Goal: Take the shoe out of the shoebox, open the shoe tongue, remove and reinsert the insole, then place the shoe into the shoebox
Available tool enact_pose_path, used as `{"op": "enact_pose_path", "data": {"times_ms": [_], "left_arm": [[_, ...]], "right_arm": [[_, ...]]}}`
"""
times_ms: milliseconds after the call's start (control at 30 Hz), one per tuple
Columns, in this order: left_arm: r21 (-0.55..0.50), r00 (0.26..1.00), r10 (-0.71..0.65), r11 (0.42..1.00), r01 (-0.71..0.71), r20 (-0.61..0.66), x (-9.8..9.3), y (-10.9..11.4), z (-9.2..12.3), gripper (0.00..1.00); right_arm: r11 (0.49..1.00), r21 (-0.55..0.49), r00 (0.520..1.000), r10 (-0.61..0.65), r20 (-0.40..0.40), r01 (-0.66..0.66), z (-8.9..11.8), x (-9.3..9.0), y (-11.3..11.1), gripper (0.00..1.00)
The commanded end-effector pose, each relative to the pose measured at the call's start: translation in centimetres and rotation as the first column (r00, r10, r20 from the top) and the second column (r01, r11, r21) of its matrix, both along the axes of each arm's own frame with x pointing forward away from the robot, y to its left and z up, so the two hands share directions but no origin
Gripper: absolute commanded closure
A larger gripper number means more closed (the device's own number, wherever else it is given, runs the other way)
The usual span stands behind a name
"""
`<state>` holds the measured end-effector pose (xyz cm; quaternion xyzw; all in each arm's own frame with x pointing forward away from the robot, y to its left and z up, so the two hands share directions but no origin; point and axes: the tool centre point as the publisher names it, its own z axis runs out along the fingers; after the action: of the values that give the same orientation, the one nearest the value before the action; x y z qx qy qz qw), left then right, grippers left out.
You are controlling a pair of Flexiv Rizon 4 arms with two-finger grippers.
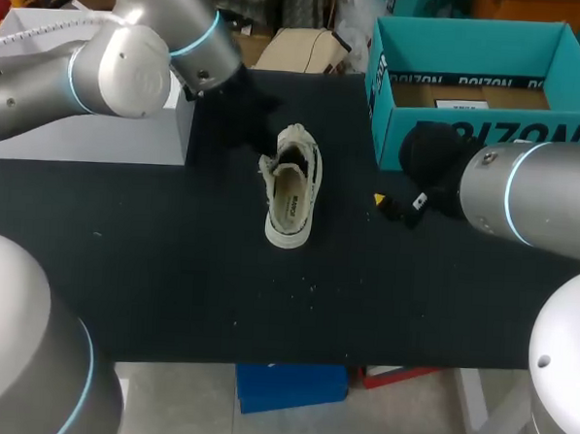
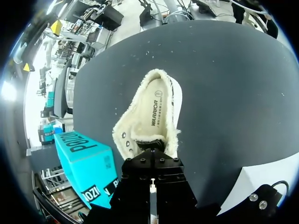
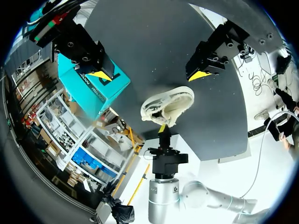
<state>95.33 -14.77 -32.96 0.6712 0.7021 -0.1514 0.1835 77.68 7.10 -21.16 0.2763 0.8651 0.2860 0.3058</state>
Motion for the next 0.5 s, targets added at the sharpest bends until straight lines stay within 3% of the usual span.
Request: {"op": "enact_pose_path", "data": {"times_ms": [33, 300, 500], "left_arm": [[0.01, 1.0, 0.006, 1.0, -0.006, -0.008, 0.8, -0.3, -0.5, 1.0], [0.015, 1.0, -0.012, 1.0, 0.012, -0.023, 2.1, -2.3, -2.0, 1.0], [0.027, 0.998, -0.047, 0.998, 0.048, -0.041, 1.3, -3.6, -2.9, 1.0]], "right_arm": [[1.0, 0.001, 1.0, -0.001, 0.001, 0.001, -0.1, 0.0, 0.0, 0.0], [1.0, 0.001, 1.0, -0.001, 0.001, 0.001, -0.1, 0.0, 0.0, 0.0], [1.0, 0.001, 1.0, -0.001, 0.001, 0.001, -0.1, 0.0, 0.0, 0.0]]}}
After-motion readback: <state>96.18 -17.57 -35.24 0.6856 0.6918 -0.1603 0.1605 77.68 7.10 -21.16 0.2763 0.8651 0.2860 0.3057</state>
